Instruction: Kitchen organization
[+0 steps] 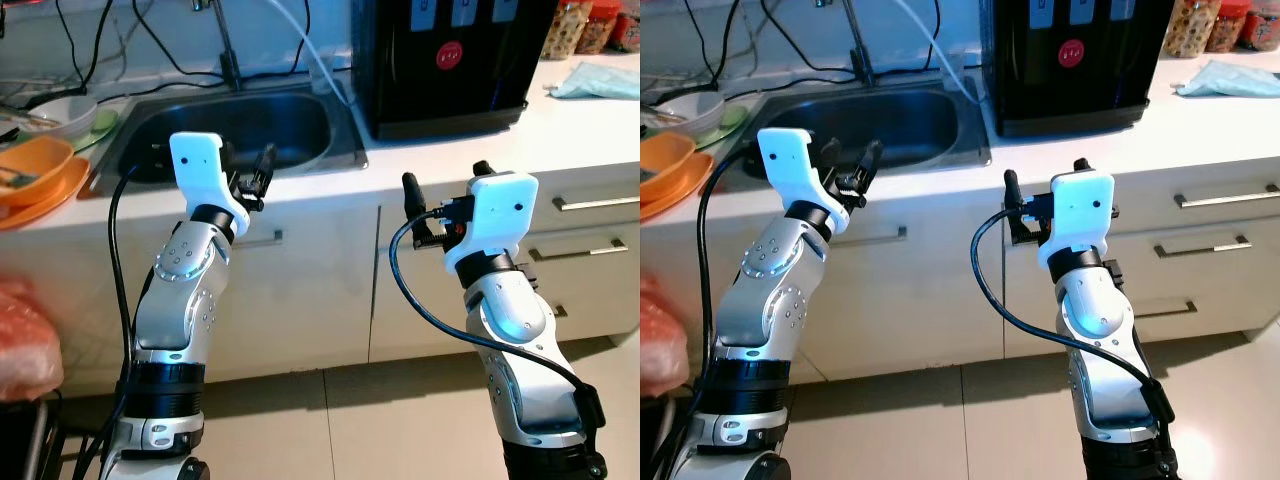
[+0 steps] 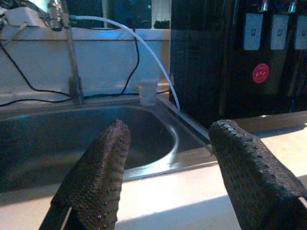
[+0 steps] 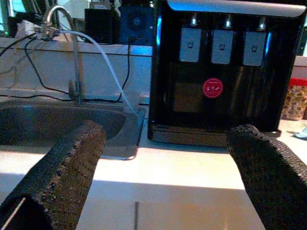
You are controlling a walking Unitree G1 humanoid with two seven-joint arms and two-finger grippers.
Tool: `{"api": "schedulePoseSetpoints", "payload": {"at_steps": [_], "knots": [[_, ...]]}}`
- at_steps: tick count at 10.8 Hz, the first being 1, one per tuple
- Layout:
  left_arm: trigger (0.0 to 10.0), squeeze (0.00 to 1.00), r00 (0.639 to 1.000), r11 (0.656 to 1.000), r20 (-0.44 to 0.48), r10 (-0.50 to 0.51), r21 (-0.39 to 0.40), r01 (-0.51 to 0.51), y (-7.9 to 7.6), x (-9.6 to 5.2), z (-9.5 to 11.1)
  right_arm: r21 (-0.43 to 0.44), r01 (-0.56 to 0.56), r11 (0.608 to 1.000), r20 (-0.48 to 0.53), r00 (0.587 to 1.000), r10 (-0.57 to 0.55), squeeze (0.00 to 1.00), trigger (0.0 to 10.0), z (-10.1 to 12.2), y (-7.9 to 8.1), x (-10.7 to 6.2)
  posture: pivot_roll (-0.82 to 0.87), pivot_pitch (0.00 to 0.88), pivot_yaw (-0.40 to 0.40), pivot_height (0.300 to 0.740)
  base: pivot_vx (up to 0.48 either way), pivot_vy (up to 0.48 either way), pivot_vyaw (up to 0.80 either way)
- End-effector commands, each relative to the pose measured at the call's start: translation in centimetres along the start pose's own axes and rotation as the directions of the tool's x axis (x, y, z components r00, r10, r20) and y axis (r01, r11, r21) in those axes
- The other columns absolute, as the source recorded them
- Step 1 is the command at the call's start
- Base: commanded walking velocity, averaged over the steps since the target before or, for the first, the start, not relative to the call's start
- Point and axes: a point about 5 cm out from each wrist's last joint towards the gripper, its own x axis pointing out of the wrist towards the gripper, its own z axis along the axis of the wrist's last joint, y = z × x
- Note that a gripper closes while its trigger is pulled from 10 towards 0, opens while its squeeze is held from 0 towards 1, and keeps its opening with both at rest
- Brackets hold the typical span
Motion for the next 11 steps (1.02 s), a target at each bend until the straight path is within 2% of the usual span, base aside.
{"api": "schedulePoseSetpoints", "payload": {"at_steps": [1, 7, 10, 11], "knots": [[10.0, 0.00, 1.000, 1.000, -0.005, 0.024, 0.015, -0.024, 0.52, 0.02, -0.05, -0.003, -0.016, 1.000, 0.018, 1.000, 0.016, 0.00, 10.0, 0.35, 0.23, 0.00, -0.03, 0.000, 0.114, 0.740, 0.398, 0.000, 0.00], [10.0, 0.00, 0.999, 0.999, -0.014, 0.031, 0.024, -0.031, 0.53, 0.03, -0.30, -0.022, -0.016, 1.000, 0.018, 1.000, 0.016, 0.00, 10.0, 0.13, 0.14, 0.02, -0.02, 0.000, 0.110, 0.740, 0.376, 0.296, 0.00], [10.0, 0.00, 0.999, 1.000, -0.038, 0.021, 0.019, -0.020, 0.33, -0.05, -0.79, -0.024, -0.012, 1.000, 0.013, 1.000, 0.013, 0.00, 10.0, -0.03, 0.19, -0.10, -0.03, 0.000, 0.113, 0.740, 0.000, 0.256, 0.00], [10.0, 0.00, 0.999, 1.000, -0.038, 0.014, 0.021, -0.014, 0.27, -0.06, -0.82, -0.025, -0.012, 1.000, 0.013, 1.000, 0.012, 0.00, 10.0, -0.06, 0.18, -0.12, -0.03, 0.000, 0.114, 0.740, 0.285, 0.315, 0.00]]}}
